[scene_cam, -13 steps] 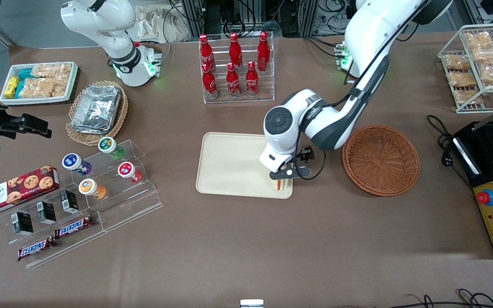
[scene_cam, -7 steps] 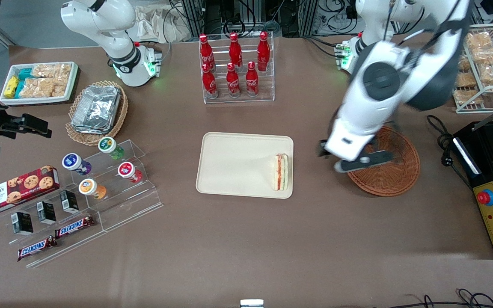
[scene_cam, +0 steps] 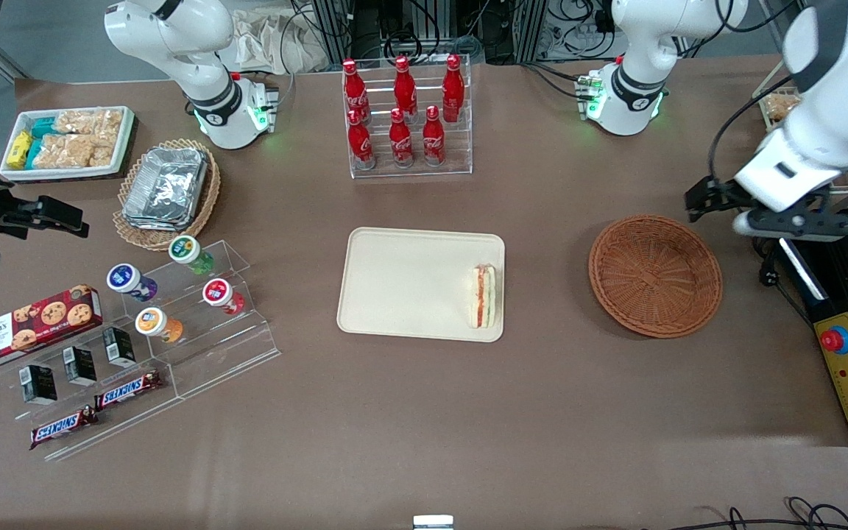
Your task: Place sandwich from basket to tray
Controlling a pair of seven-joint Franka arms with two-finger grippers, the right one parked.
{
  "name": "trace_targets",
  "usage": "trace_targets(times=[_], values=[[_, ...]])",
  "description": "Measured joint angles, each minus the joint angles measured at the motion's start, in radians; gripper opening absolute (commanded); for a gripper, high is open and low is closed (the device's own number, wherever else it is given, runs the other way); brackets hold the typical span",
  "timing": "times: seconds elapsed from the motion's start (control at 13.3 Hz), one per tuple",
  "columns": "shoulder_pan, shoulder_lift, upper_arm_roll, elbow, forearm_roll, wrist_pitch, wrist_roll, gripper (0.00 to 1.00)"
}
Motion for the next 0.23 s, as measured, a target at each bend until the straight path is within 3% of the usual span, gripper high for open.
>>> trace_targets(times=[0.23], values=[[0.005, 0.013, 0.026, 0.077, 0.002, -0.069, 0.039, 1.00]])
